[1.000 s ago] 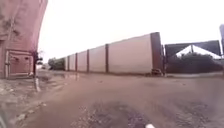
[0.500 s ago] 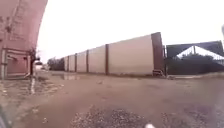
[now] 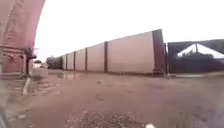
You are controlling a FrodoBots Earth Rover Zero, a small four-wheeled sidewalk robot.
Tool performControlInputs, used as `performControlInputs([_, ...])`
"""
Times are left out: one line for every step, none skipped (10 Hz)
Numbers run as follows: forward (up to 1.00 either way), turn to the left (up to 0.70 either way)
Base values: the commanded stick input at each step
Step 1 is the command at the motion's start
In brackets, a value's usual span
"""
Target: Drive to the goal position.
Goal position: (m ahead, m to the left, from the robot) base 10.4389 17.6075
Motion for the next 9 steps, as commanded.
performControlInputs([0.45,0.27])
performControlInputs([0.45,0.27])
performControlInputs([0.45,0.27])
performControlInputs([0.45,0.27])
performControlInputs([0.45,0.27])
performControlInputs([0.45,0.27])
performControlInputs([0.45,0.27])
performControlInputs([0.45,0.27])
performControlInputs([0.45,0.27])
